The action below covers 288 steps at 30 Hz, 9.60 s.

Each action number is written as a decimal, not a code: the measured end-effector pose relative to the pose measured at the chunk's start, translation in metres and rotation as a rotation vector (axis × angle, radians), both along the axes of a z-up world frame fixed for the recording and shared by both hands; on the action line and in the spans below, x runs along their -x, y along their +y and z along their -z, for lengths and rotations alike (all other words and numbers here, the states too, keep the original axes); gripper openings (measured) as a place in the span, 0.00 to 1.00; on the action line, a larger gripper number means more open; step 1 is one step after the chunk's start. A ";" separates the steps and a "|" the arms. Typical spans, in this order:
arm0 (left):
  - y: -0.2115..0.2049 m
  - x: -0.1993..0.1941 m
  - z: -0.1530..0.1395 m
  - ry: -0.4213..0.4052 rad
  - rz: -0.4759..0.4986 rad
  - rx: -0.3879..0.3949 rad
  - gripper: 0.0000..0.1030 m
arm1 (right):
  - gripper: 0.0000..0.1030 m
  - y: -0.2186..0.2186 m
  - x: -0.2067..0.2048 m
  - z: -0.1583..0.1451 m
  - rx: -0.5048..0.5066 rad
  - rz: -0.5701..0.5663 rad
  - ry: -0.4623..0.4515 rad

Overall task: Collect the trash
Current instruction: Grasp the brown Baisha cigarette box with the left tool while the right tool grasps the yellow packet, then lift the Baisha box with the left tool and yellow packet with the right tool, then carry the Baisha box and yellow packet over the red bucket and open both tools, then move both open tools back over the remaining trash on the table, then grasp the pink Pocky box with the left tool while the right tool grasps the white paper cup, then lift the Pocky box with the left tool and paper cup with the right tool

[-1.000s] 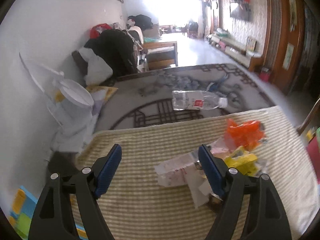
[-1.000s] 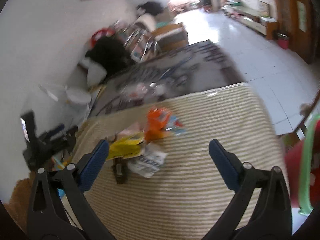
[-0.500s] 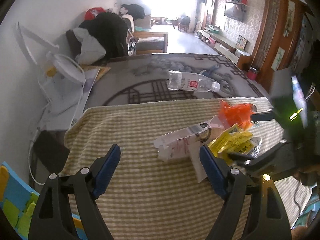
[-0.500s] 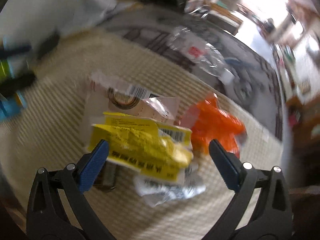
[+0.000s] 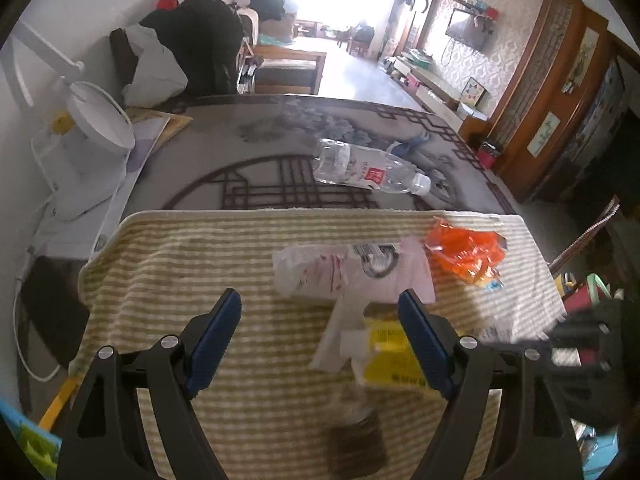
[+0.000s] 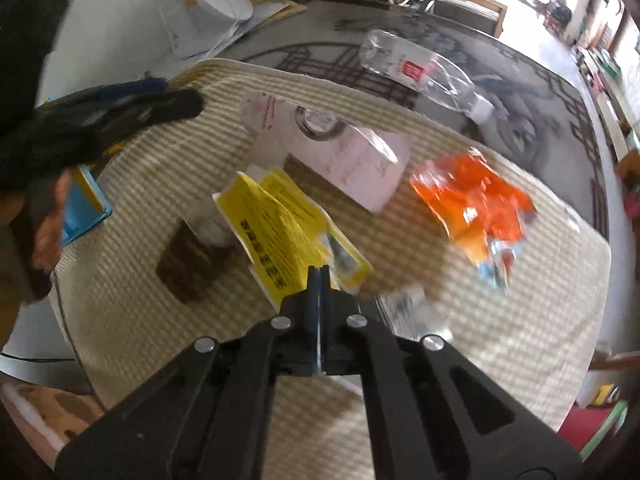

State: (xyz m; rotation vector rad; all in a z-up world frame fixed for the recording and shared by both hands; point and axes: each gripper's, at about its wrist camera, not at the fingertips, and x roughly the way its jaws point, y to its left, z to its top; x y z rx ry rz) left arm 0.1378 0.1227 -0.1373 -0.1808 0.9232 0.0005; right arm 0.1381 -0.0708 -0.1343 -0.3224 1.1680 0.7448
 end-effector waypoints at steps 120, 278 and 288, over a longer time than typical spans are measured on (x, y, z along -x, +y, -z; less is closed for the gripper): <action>-0.434 0.065 -0.070 -0.082 0.263 -0.078 0.45 | 0.30 -0.470 0.107 -0.074 -0.523 0.883 -0.215; -0.068 0.044 0.009 0.058 0.074 -0.076 0.34 | 0.62 -0.107 0.062 -0.007 -0.342 0.571 0.083; -0.078 0.060 0.014 0.070 0.022 -0.041 0.35 | 0.62 -0.121 0.074 -0.010 -0.376 0.584 0.074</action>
